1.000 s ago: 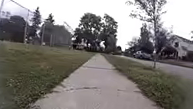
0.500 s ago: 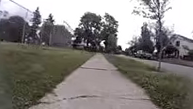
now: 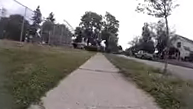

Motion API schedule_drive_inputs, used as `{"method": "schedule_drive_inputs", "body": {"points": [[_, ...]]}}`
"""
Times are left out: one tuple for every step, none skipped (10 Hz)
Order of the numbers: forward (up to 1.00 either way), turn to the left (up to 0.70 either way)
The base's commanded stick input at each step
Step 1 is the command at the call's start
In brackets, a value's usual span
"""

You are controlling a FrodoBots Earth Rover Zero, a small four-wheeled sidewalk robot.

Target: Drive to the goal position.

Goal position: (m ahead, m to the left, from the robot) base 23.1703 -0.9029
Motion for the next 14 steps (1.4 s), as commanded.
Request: {"method": "schedule_drive_inputs", "body": {"points": [[0.70,0.00],[0.70,0.00],[0.70,0.00],[0.70,-0.03],[0.70,-0.07],[0.70,-0.26],[0.70,-0.14],[0.70,0.00],[0.70,0.00],[0.70,0.00],[0.70,0.00],[0.70,0.00],[0.70,0.00],[0.70,0.00]]}}
